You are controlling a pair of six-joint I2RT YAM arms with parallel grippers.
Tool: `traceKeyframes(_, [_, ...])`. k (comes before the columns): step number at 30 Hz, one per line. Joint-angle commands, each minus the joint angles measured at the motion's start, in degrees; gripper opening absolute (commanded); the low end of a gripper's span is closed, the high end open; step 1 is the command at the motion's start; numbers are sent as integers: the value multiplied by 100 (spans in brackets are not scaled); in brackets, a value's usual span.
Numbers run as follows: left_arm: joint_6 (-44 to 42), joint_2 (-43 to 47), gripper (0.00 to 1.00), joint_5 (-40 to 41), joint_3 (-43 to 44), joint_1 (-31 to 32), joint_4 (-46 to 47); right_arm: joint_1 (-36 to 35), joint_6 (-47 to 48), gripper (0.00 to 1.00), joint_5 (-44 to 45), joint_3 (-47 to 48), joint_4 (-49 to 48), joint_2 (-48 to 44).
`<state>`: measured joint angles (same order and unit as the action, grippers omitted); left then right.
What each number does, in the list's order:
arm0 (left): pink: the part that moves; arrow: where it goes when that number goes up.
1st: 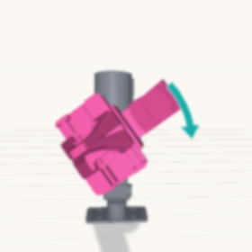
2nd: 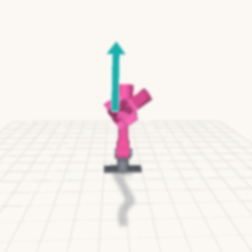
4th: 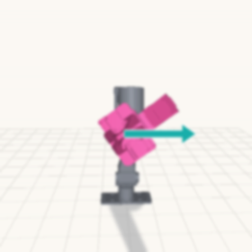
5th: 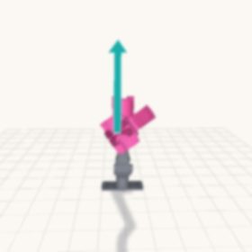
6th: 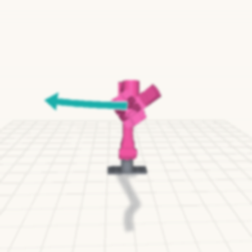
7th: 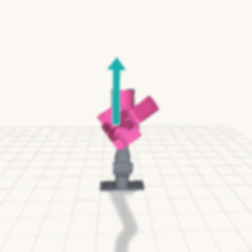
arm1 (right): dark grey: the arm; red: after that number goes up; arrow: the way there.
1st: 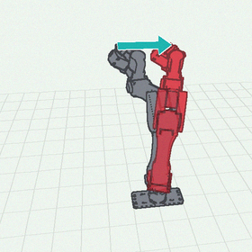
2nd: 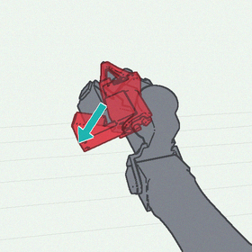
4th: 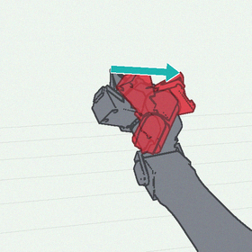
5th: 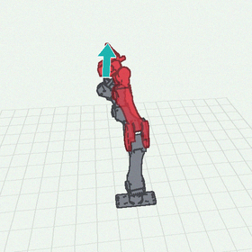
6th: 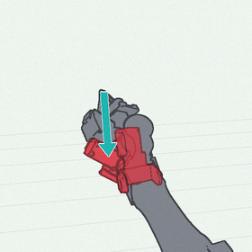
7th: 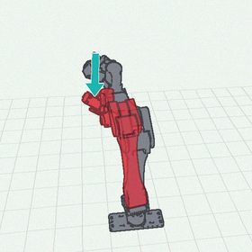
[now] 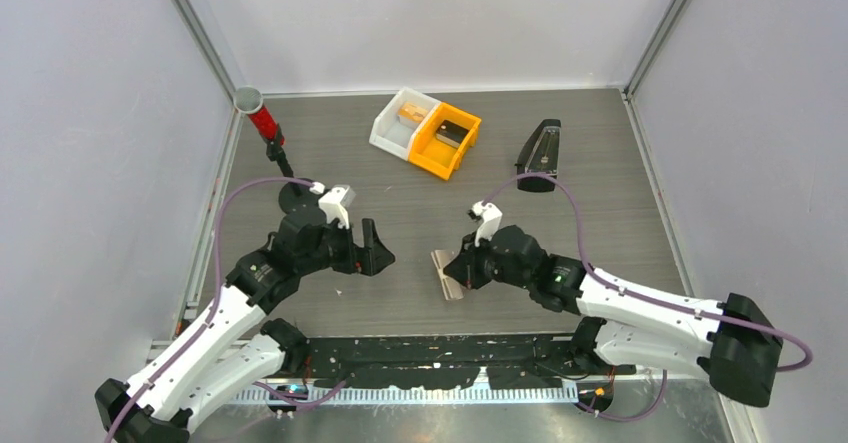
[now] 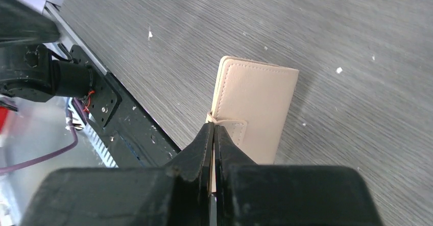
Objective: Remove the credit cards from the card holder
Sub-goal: Open the card holder at the center of the board.
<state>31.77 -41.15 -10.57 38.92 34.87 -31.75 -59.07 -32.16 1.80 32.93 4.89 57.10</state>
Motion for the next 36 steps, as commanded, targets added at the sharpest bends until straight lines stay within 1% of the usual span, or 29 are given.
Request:
traceKeyframes(1, [163, 27, 91, -209, 2, 23, 527, 817, -590, 5, -1766, -803, -1731, -88])
traceKeyframes(4, [166, -8, 91, -258, 23, 28, 538, 1278, -646, 5, -1974, -1146, -1849, 48])
traceKeyframes(8, [166, -113, 90, -296, 85, 28, 529, 1770, -808, 5, -2400, -1536, -2242, 286])
traceKeyframes(14, [146, -256, 90, -292, 128, 27, 547, 2112, -774, 5, -2692, -1728, -2393, 366])
traceKeyframes(17, [123, -292, 90, -224, 138, 26, 534, 2107, -1043, 5, -3025, -1694, -2738, 507])
traceKeyframes(18, [129, -296, 89, -174, 128, 27, 534, 2076, -1276, 5, -3207, -1707, -3078, 597])
traceKeyframes(21, [261, -436, 86, -48, 53, 28, 546, 1852, -1690, 5, -3439, -1700, -3622, 701])
traceKeyframes(24, [330, -821, 84, -344, 43, 24, 561, 1625, -2044, 5, -3510, -1619, -4063, 707])
traceKeyframes(26, [437, -1046, 84, -669, 13, 26, 771, 1479, -2142, 5, -3516, -1558, -4210, 699])
traceKeyframes(27, [549, -1134, 84, -804, 9, 27, 885, 1381, -2117, 5, -3464, -1492, -4186, 694])
traceKeyframes(29, [773, -1294, 84, -923, 81, 28, 1050, 1218, -1779, 5, -3334, -1347, -3720, 679])
traceKeyframes(31, [953, -1442, 84, -1005, 159, 28, 1172, 1116, -1655, 5, -3272, -1255, -3557, 698])
traceKeyframes(36, [1281, -1803, 84, -1227, 47, 37, 1595, 1071, -1749, 5, -3305, -1327, -3818, 739])
